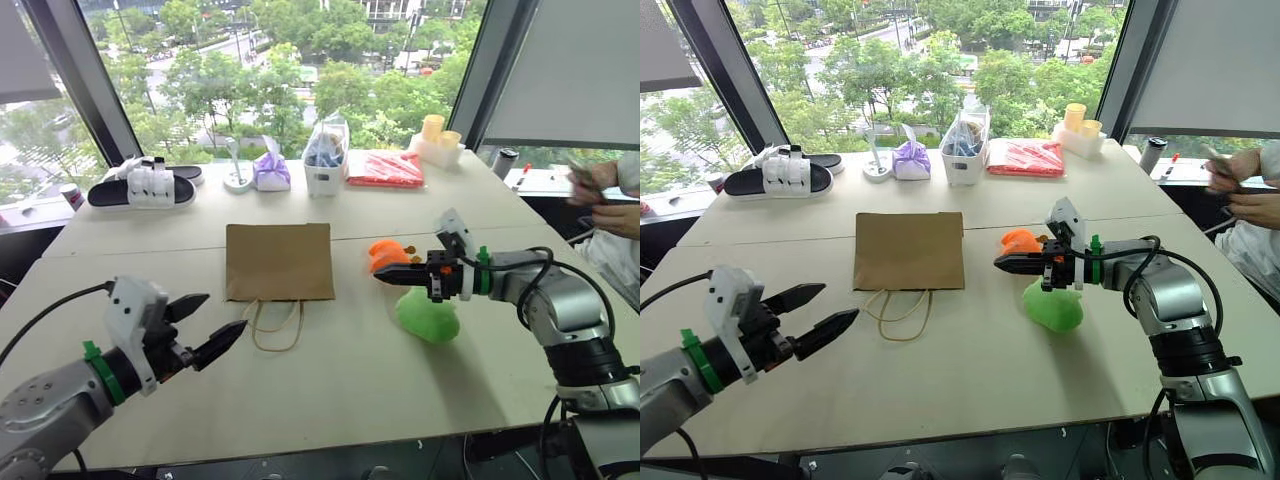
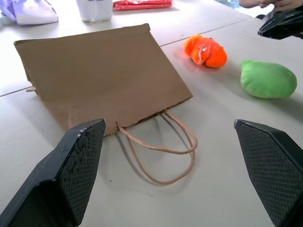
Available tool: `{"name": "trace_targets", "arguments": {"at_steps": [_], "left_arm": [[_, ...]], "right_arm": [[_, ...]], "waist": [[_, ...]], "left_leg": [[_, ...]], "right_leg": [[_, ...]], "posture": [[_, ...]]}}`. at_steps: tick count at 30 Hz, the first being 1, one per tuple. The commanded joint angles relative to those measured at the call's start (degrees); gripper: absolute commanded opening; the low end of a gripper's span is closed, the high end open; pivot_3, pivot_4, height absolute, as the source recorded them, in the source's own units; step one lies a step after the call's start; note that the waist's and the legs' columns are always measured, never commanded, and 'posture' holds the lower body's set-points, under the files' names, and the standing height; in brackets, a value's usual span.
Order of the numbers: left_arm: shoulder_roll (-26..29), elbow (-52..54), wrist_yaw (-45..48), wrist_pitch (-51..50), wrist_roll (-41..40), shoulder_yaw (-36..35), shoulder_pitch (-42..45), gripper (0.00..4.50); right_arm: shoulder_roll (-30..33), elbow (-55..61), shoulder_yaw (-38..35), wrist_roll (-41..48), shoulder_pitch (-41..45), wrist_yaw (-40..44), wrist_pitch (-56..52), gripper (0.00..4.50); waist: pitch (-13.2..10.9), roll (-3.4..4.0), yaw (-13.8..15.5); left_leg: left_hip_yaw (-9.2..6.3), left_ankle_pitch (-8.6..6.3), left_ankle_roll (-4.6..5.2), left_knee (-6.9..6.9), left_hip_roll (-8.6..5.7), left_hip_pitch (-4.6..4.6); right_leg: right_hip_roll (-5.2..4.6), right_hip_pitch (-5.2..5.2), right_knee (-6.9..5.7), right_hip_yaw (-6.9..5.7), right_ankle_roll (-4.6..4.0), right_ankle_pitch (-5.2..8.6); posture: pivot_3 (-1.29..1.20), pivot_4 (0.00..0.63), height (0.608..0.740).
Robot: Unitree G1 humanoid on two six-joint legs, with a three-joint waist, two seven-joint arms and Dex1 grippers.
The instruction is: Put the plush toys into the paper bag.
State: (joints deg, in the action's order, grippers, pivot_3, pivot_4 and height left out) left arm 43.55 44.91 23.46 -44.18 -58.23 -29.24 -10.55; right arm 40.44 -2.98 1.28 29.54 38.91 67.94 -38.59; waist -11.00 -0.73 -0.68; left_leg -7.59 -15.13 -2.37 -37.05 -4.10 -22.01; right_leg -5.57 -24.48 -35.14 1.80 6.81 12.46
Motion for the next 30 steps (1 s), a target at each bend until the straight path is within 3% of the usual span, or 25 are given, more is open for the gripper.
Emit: {"name": "trace_targets", "arguments": {"at_steps": [1,23,30], "left_arm": [[0.9,0.1,1.3,1.4,-0.5,-2.0,0.0,4.45],[3.7,-4.4,6.4,1.1,2.8,1.4,4.4,4.45],[11.3,-13.3,18.3,8.8,16.5,8.1,6.3,4.45]], "right_arm": [[0.9,1.8,-1.8,1.1,1.4,0.1,-0.2,0.00],[-1.0,7.0,-0.7,1.4,-3.1,-3.3,-0.1,0.00],[-2.6,11.5,-0.5,1.7,-6.6,-5.9,0.0,0.00]], "waist": [[0.0,0.00,0.0],[0.0,0.00,0.0],[0.0,0.03,-0.1]], "left_leg": [[0.00,0.00,0.00,0.00,0.00,0.00],[0.00,0.00,0.00,0.01,0.00,-0.01],[0.03,0.00,0.00,0.04,-0.01,-0.02]], "right_leg": [[0.00,0.00,0.00,0.00,0.00,0.00],[0.00,-0.02,0.00,0.00,0.01,-0.01],[0.01,-0.05,0.00,0.00,0.00,0.00]], "posture": [[0.00,0.150,0.740],[0.00,0.150,0.740],[0.00,0.150,0.740]]}}
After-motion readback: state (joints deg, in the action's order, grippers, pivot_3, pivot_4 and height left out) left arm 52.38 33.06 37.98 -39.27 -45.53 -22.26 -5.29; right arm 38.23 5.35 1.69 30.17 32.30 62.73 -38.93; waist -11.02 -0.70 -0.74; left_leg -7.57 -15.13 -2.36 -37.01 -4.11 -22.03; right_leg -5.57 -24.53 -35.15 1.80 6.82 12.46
